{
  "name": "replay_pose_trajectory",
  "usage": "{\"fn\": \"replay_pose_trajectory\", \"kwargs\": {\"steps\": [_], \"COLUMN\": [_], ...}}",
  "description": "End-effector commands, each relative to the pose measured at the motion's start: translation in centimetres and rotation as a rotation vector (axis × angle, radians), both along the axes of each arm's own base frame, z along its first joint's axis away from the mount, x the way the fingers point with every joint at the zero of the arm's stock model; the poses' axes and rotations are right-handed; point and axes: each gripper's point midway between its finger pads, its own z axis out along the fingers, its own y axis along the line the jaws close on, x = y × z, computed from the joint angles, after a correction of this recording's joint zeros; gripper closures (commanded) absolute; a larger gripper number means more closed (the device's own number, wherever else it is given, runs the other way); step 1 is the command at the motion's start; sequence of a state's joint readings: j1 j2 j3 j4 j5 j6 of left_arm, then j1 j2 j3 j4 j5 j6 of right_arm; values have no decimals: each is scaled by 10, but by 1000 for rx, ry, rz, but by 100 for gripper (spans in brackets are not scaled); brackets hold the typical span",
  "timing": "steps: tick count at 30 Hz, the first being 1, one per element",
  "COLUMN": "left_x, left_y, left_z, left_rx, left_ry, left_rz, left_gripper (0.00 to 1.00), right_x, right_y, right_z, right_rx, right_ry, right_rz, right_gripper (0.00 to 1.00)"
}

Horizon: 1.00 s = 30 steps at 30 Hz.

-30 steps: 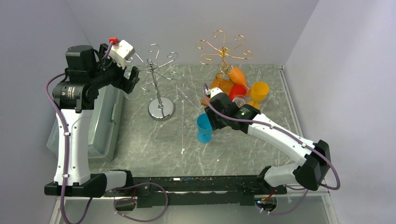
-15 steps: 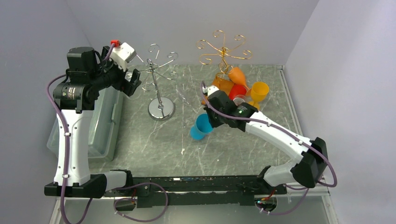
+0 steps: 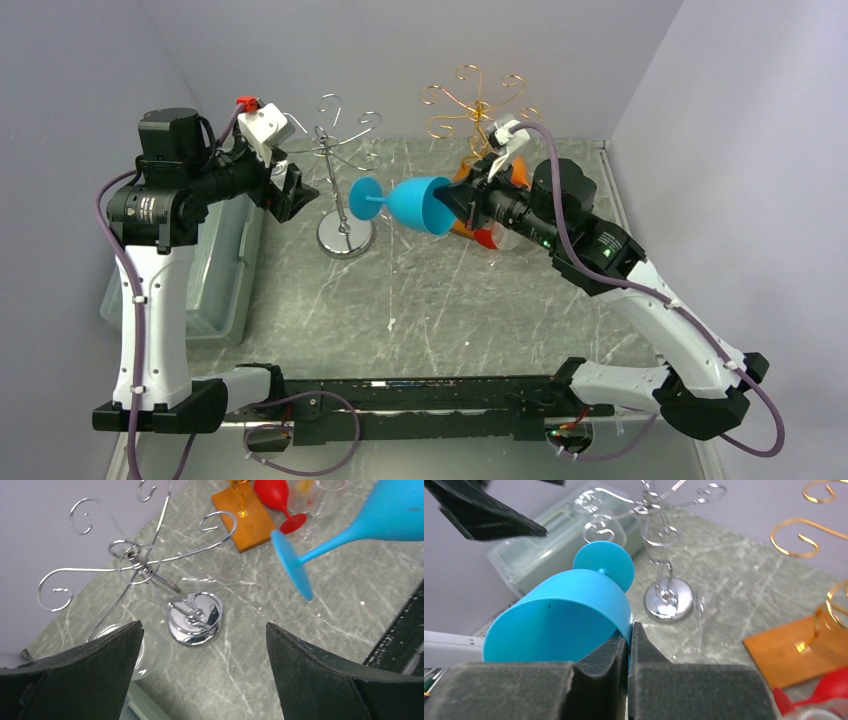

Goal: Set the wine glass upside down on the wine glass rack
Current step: Pick up the wine glass at the center of the board, then turn the wine glass upside down at the wine rack.

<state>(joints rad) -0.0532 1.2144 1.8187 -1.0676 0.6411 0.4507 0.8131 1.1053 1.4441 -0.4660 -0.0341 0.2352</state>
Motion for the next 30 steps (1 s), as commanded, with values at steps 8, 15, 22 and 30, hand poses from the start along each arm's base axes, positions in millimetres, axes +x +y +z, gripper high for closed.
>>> {"fn": "replay_pose_trajectory", "kwargs": {"steps": [8,15,22,30], "left_x": [-27,-20,-13,2], "left_y": [-33,-31,-36,-24], "left_z": [8,-3,14,22], "left_rx": [-143,-121,-161,-59], "left_ry": [63,64,8,-129], "left_rz": [-191,-176,-195,-155], "left_gripper": [1,7,35,100], "right_x": [3,-5,-14,-22], "right_y": [52,58,71,66], "right_z": [70,80,63,40], "right_rx": [254,318,313,246], "right_ry": [-164,-202,-173,-149], "right_rz": [180,227,299,306], "right_gripper": [100,100,100,100]}}
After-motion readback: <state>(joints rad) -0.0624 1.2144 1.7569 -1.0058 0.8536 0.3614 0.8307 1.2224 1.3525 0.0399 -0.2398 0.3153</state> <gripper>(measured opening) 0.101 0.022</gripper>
